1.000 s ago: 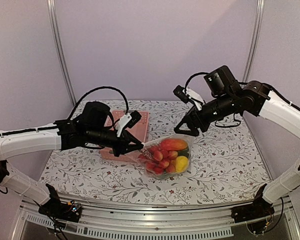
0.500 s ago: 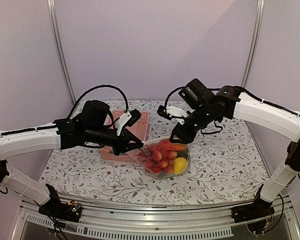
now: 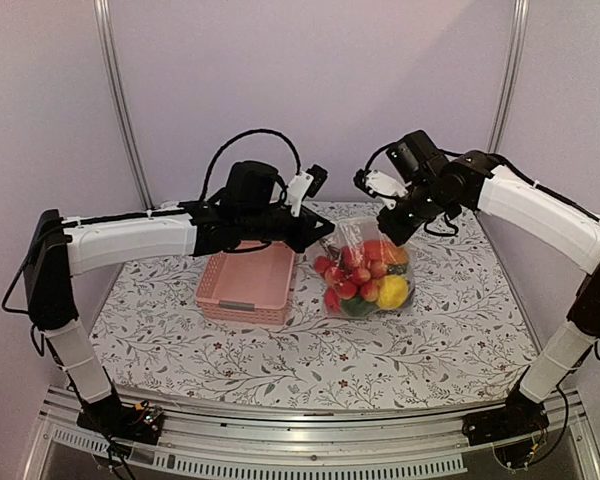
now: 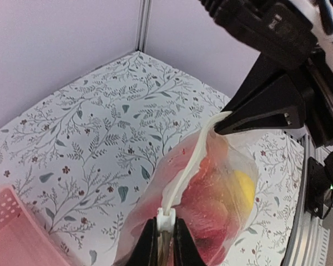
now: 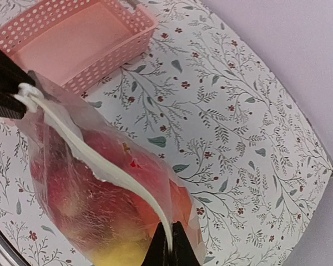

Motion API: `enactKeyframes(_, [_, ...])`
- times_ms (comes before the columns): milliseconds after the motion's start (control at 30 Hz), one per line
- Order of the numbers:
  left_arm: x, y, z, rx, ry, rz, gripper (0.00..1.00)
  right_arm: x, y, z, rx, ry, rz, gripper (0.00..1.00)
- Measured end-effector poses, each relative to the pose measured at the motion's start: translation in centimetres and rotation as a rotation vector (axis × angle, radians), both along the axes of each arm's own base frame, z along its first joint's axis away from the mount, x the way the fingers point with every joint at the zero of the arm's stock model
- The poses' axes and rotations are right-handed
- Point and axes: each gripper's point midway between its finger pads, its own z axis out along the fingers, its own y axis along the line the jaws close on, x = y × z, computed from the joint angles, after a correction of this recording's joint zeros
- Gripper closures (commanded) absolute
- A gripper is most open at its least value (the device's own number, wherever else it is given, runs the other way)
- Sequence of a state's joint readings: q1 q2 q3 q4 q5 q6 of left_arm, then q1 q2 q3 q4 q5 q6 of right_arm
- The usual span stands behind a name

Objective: Place the food in the zip-top bag and seal the zipper
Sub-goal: Set the zipper food storage bag at the center of the board, then reset both arms

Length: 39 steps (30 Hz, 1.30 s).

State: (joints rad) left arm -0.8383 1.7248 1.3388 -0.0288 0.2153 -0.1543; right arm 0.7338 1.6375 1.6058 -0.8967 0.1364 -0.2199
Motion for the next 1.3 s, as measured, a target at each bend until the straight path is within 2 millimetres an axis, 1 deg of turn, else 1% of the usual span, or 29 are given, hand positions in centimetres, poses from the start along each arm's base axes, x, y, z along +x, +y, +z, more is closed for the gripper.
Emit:
enactKeyframes(67, [2.1, -1.6, 1.5, -0.026, -0.046, 0.017, 0.92, 2.1, -1.3, 2.3, 0.017, -0.067, -0.063, 1.0])
enactKeyframes(133, [3.8, -2.9, 3.5, -0.052, -0.1, 0.023, 0.89, 3.7, -2.1, 4.6, 0.037, -0.144, -0.117, 1.0])
enactKeyframes(200, [4.8, -3.6, 5.3, -0.068, -0.154, 0.024, 0.83, 4.5, -2.6, 5.7, 0.049, -0.194, -0.15, 0.99])
enactKeyframes(267, [5.0, -3.9, 6.3, -0.072, -0.192, 0.016, 0.76, 4.4, -2.8, 5.5, 0.054, -0.214, -0.159, 0.96])
enactKeyframes(300, [5.0, -3.9, 6.5, -0.07, -0.203, 0.011, 0.73, 4.0, -3.0, 4.8, 0.054, -0.211, -0.157, 0.94])
enactKeyframes(333, [4.9, -4.0, 6.4, -0.068, -0.21, 0.001, 0.68, 3.3, -3.2, 3.5, 0.049, -0.19, -0.145, 0.89])
enactKeyframes(367, [4.7, -4.0, 5.9, -0.062, -0.21, -0.011, 0.65, 2.3, -3.5, 1.6, 0.036, -0.156, -0.136, 0.83])
enactKeyframes(400, [4.2, -4.0, 4.8, -0.051, -0.197, -0.03, 0.59, 1.1, -3.8, -0.5, 0.026, -0.105, -0.119, 0.75])
enactKeyframes(467, [2.5, -3.7, 1.1, 0.001, -0.139, -0.073, 0.53, -1.4, -3.8, -4.4, 0.03, 0.001, -0.086, 0.69])
enactKeyframes(533, [0.3, -2.6, -3.6, 0.075, -0.057, -0.101, 0.51, -4.7, -3.6, -8.0, 0.04, 0.136, -0.044, 0.62])
enactKeyframes(567, [-1.4, -1.8, -5.9, 0.123, -0.012, -0.119, 0.5, -6.2, -3.1, -9.0, 0.056, 0.197, -0.024, 0.59])
enactKeyframes(600, [-2.8, -1.3, -7.2, 0.154, 0.016, -0.135, 0.5, -7.5, -2.7, -9.4, 0.078, 0.242, -0.006, 0.54])
enactKeyframes(633, [-4.4, -0.9, -8.0, 0.178, 0.04, -0.153, 0.5, -8.2, -2.4, -9.2, 0.103, 0.263, -0.002, 0.48])
enactKeyframes(667, [-6.2, 0.0, -7.5, 0.188, 0.054, -0.166, 0.5, -8.8, -1.7, -8.3, 0.147, 0.272, 0.019, 0.44])
enactKeyframes(700, [-6.9, -0.1, -7.1, 0.183, 0.05, -0.177, 0.49, -9.1, -1.2, -7.1, 0.193, 0.268, 0.025, 0.4])
enactKeyframes(733, [-7.6, 0.1, -5.3, 0.16, 0.028, -0.179, 0.49, -9.1, -1.0, -5.7, 0.233, 0.252, 0.027, 0.35])
enactKeyframes(767, [-7.9, 0.5, -3.2, 0.133, -0.003, -0.168, 0.43, -8.8, -0.7, -3.5, 0.279, 0.212, 0.031, 0.28])
enactKeyframes(800, [-8.0, 1.2, -0.6, 0.096, -0.044, -0.144, 0.36, -8.4, -0.6, -1.9, 0.314, 0.182, 0.024, 0.2])
enactKeyframes(833, [-7.7, 2.1, 1.7, 0.062, -0.085, -0.114, 0.3, -7.7, -0.4, 0.4, 0.359, 0.13, 0.019, 0.12])
enactKeyframes(867, [-7.3, 3.3, 4.4, 0.021, -0.124, -0.06, 0.24, -6.9, -0.3, 2.3, 0.399, 0.091, 0.002, 0.04])
enactKeyframes(900, [-6.8, 4.5, 6.3, -0.002, -0.158, -0.011, 0.18, -6.0, -0.4, 4.2, 0.437, 0.046, -0.023, 0.01])
enactKeyframes(933, [-5.9, 6.3, 8.2, -0.027, -0.179, 0.072, 0.11, -4.9, -0.8, 6.0, 0.468, -0.002, -0.054, 0.01])
enactKeyframes(967, [-5.2, 7.4, 9.2, -0.035, -0.192, 0.124, 0.05, -3.7, -1.3, 7.3, 0.494, -0.042, -0.1, 0.01])
enactKeyframes(1000, [-4.2, 9.1, 10.1, -0.038, -0.194, 0.204, 0.01, -2.8, -2.0, 8.3, 0.515, -0.068, -0.146, 0.01])
enactKeyframes(1067, [-1.9, 12.5, 11.0, -0.019, -0.191, 0.37, 0.0, -0.5, -4.2, 10.4, 0.559, -0.132, -0.263, 0.01])
enactKeyframes(1133, [-0.2, 15.6, 11.3, 0.014, -0.185, 0.504, 0.0, 1.1, -6.0, 11.8, 0.584, -0.179, -0.363, 0.01])
enactKeyframes(1167, [0.6, 17.7, 11.6, 0.035, -0.182, 0.588, 0.0, 1.8, -6.9, 12.6, 0.596, -0.207, -0.411, 0.01])
enactKeyframes(1200, [1.1, 19.2, 12.0, 0.047, -0.186, 0.646, 0.0, 2.6, -7.8, 13.7, 0.609, -0.243, -0.464, 0.01])
enactKeyframes(1300, [1.9, 23.7, 13.8, 0.065, -0.2, 0.794, 0.0, 3.4, -9.0, 16.6, 0.65, -0.324, -0.535, 0.01])
